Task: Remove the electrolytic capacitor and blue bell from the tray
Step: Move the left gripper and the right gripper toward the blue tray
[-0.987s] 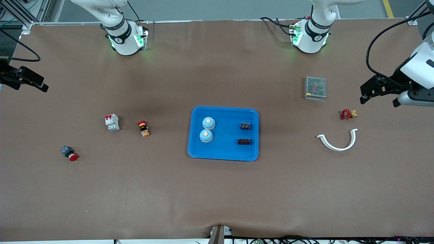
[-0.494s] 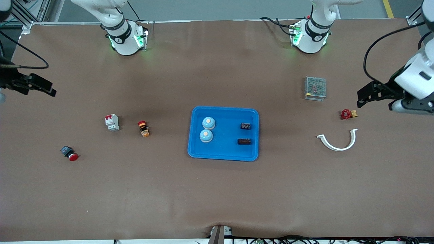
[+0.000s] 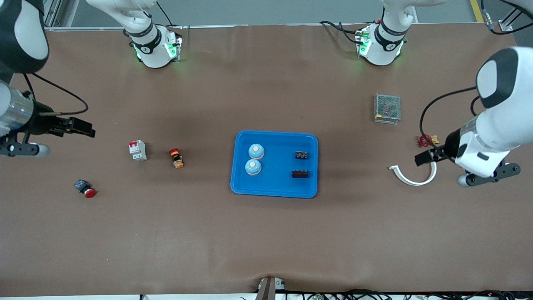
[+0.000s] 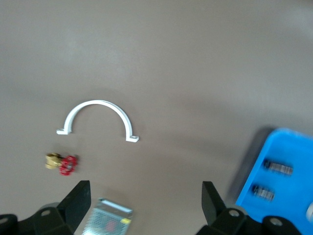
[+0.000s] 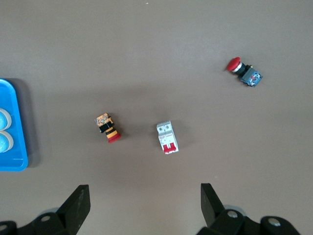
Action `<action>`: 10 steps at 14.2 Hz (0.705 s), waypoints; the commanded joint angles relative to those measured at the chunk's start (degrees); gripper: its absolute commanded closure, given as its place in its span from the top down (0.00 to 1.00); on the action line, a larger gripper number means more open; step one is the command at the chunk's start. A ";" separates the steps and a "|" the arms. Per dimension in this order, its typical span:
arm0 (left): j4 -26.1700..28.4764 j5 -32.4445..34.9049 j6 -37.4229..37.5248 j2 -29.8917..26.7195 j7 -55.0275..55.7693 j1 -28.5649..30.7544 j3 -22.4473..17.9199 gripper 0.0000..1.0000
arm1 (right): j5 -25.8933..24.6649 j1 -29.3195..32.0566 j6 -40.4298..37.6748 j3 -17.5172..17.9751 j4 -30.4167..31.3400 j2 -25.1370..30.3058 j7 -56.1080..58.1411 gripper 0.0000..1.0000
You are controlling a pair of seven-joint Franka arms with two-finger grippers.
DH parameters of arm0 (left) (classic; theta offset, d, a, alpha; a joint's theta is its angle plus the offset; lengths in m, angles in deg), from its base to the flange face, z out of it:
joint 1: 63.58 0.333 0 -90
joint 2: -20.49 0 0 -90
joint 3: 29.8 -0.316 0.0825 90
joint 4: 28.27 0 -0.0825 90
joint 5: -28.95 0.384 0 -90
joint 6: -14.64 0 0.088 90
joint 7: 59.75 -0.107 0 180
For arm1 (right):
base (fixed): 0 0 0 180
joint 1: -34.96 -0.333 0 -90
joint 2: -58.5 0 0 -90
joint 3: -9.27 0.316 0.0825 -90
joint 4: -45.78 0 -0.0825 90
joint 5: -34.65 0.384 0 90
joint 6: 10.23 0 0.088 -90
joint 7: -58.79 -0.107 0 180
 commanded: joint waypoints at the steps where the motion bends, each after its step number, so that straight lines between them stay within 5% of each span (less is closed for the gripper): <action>1: 0.44 -1.30 -1.24 0.67 11.40 1.08 0.02 1.00 | -0.13 -0.82 1.49 -0.03 -1.13 -2.61 1.55 1.00; 7: 9.64 -1.30 -0.88 -3.71 32.87 -0.23 2.03 1.00 | 3.10 -1.70 8.43 0.05 5.20 -3.05 2.43 1.00; 10: 24.64 -2.79 -10.34 -12.82 44.11 -0.05 6.69 1.00 | 6.99 -6.17 12.91 0.05 5.65 -5.16 -5.89 1.00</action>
